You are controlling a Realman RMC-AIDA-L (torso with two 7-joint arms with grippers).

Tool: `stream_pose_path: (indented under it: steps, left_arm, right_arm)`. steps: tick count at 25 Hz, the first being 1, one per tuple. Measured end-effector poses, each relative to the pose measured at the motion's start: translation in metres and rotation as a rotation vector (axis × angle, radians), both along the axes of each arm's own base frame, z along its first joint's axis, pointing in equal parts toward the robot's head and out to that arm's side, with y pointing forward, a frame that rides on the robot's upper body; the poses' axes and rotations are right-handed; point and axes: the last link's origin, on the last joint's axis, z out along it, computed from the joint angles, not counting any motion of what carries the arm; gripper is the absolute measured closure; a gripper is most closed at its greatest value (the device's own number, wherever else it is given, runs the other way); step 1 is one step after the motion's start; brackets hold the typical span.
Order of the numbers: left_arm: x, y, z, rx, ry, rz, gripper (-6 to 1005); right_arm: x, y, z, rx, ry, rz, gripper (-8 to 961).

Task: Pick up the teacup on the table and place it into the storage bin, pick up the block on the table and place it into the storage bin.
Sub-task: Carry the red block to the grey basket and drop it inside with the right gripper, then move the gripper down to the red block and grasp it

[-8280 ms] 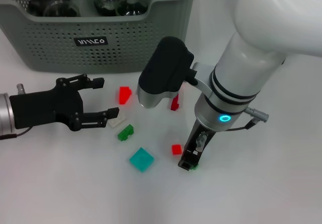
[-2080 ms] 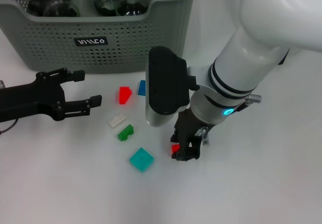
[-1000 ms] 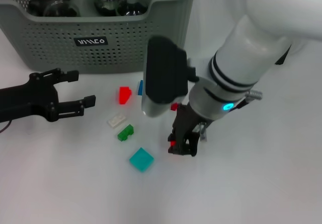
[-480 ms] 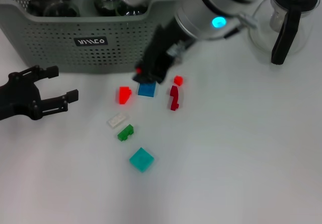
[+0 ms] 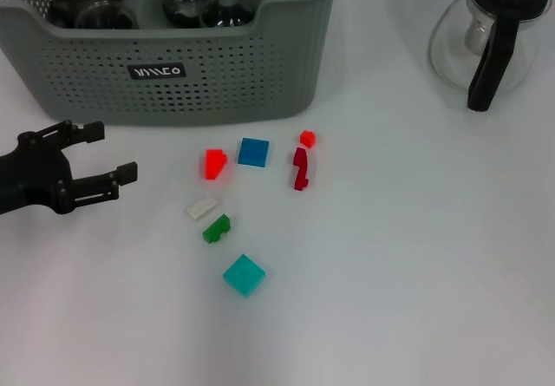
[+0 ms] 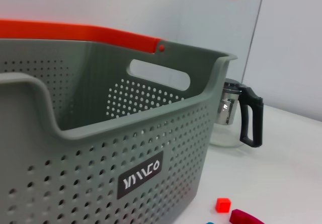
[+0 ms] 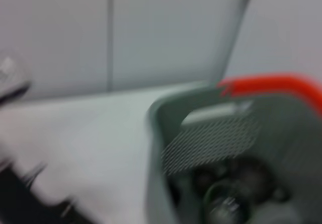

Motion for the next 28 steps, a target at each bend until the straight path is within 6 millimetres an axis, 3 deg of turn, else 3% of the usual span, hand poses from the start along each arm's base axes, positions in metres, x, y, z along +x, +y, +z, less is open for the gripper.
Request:
stream_pose_path:
  steps: [4,11,18,21,24,28]
  left_arm:
    - [0.002,-0.001,0.001,-0.011,-0.002,-0.018,144]
    - [0.006,-0.002,0.004,-0.027,-0.012,-0.046,145]
    - [0.007,-0.001,0.002,-0.038,-0.013,-0.051,145]
    - [0.009,-0.001,0.000,-0.055,-0.012,-0.061,145]
    - [0.009,-0.001,-0.001,-0.061,-0.009,-0.064,145]
    - [0.009,-0.001,-0.001,-0.061,-0.008,-0.065,145]
  right_arm:
    - [-0.005,0.019,0.011,0.087,0.095,-0.045,748]
    - [0.015,0.037,0.005,0.144,0.088,-0.129,748]
    - [0.030,0.039,0.010,0.190,0.073,-0.125,497]
    - [0.031,0.028,0.019,0.164,0.127,-0.082,415]
    - [0.038,0.003,0.028,0.063,0.204,-0.040,334]
    - [0.064,-0.038,0.029,-0.112,0.280,0.013,167]
